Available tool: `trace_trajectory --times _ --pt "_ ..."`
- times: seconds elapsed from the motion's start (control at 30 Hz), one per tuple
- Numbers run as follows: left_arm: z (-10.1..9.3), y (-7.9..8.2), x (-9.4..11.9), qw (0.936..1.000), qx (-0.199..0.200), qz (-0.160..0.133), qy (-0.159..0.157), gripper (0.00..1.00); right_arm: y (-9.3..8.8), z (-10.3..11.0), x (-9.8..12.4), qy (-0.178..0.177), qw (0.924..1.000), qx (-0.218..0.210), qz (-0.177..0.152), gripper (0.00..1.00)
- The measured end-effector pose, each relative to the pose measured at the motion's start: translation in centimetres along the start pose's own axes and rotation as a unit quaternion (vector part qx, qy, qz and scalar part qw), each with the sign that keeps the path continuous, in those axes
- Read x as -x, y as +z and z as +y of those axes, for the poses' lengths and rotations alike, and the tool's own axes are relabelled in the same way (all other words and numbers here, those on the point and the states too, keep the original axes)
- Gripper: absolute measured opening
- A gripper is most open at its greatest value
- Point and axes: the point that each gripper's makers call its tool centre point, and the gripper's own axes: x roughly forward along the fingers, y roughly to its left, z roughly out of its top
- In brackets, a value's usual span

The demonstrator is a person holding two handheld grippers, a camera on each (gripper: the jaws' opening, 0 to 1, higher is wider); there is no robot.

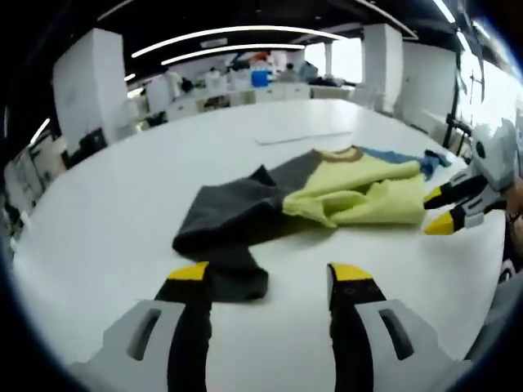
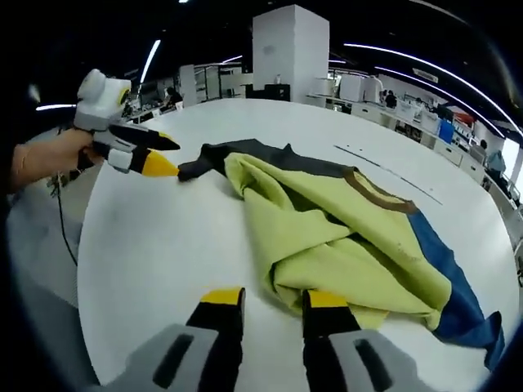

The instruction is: Fold the garment on the visible template until the final outline fits inside the template.

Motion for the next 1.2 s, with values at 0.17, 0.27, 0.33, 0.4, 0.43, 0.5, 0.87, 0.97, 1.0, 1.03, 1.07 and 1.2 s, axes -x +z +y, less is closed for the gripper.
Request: trace_trajectory --times 0.17,0.27,0.33,0.4,0.43,0.5,0.87,0.97,1.0,1.03,1.07,1.2 --pt "-0.9 0.7 0.9 0.9997 -0.016 -0.009 -0.013 0.6 -0.1 -1.0 -0.7 -0.028 0.9995 0.016 0.001 0.1" --pt "-1.1 1.0 1.3 0.9995 -0.015 -0.016 -0.021 0.62 0.1 -1.3 -0.8 -0.03 0.9995 0.002 -0.002 0.05" --pt "-1.3 1.1 1.6 0.9995 -0.012 -0.017 -0.026 0.62 0.3 -1.4 -0.8 -0.029 0.9996 0.0 -0.006 0.0" --pt "-1.4 1.1 1.9 0.9994 -0.009 -0.019 -0.029 0.62 0.5 -1.4 -0.6 -0.024 0.9996 -0.011 -0.006 0.0" --pt "-1.5 1.2 2.0 0.9993 -0.009 -0.02 -0.032 0.62 0.6 -1.4 -0.3 -0.023 0.9997 -0.01 -0.006 0.0" --pt "-1.5 1.1 2.1 0.9992 -0.011 -0.021 -0.033 0.62 0.9 -1.2 0.0 -0.016 0.9998 -0.012 -0.006 0.0" --pt "-1.1 0.8 2.9 0.9993 -0.013 -0.024 -0.024 0.59 4.0 -0.6 4.0 0.021 0.9994 -0.013 -0.024 0.0" --pt "-1.2 0.7 2.9 0.9993 -0.015 -0.022 -0.027 0.58 5.3 -1.0 4.9 0.028 0.9988 -0.023 -0.033 0.0" --pt "-1.2 0.6 2.9 0.9993 -0.016 -0.021 -0.027 0.58 5.6 -1.2 4.9 0.029 0.9986 -0.024 -0.037 0.0" --pt "-1.3 0.6 2.9 0.9993 -0.016 -0.02 -0.028 0.58 6.2 -1.5 5.0 0.029 0.9983 -0.028 -0.042 0.0" --pt "-1.3 0.5 2.9 0.9993 -0.016 -0.02 -0.029 0.58 6.5 -1.8 5.0 0.027 0.9981 -0.032 -0.045 0.0" --pt "-1.5 0.5 2.8 0.9991 -0.014 -0.018 -0.034 0.56 7.9 -3.3 4.7 0.02 0.9968 -0.049 -0.059 0.0"
